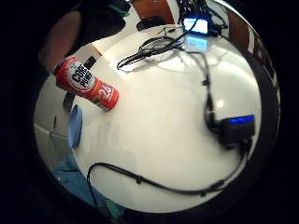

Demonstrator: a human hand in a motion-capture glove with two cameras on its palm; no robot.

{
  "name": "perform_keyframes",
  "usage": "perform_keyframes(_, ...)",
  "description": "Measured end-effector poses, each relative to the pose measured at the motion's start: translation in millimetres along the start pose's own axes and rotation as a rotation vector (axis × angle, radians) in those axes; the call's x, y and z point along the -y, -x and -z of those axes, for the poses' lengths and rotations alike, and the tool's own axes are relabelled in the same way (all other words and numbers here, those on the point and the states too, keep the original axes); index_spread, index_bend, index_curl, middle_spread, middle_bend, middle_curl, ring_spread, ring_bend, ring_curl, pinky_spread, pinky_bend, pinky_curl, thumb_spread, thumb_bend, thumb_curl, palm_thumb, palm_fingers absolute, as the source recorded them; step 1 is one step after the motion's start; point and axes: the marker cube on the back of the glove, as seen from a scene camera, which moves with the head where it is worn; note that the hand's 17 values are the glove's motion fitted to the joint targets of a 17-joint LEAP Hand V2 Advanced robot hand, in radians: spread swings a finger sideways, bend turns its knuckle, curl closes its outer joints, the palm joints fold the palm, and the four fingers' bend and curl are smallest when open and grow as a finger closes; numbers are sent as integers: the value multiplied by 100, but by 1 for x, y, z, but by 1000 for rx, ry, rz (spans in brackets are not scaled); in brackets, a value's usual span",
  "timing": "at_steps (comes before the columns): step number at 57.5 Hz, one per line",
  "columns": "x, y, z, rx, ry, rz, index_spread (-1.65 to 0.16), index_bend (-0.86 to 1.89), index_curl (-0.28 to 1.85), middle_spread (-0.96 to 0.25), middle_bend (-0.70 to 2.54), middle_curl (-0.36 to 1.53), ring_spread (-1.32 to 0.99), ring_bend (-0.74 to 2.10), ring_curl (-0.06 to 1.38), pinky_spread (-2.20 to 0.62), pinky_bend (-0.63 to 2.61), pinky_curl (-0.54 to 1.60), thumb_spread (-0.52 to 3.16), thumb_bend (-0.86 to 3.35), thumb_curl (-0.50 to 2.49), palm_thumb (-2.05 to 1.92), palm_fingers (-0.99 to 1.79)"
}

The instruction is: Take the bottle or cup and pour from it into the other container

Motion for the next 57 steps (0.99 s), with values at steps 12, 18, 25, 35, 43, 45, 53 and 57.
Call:
perform_keyframes(12,16,-15,-62,202,59,-57,-31,10,14,10,21,32,15,62,32,24,89,32,86,-2,35,56,4)
perform_keyframes(18,30,-14,-89,290,68,-65,-32,10,14,11,22,33,14,63,32,23,89,32,83,-2,36,60,5)
perform_keyframes(25,33,-11,-111,396,15,-72,-31,10,13,13,30,35,13,68,32,22,85,29,79,0,38,70,20)
perform_keyframes(35,50,-3,-121,424,-83,-94,-20,18,21,3,52,42,-1,71,33,9,63,23,73,5,43,95,86)
perform_keyframes(43,48,21,-131,339,16,-51,-17,17,28,-2,44,43,-8,64,36,1,60,26,51,4,52,108,98)
perform_keyframes(45,47,30,-132,316,50,-38,-16,16,29,-3,42,43,-8,62,37,-1,60,27,46,3,53,110,100)
perform_keyframes(53,42,72,-135,150,202,73,-15,13,31,-5,39,45,-12,59,39,-9,56,29,28,-2,59,113,106)
perform_keyframes(57,38,99,-138,-35,303,176,-15,12,31,-6,39,46,-13,58,40,-12,55,30,23,-3,61,114,107)
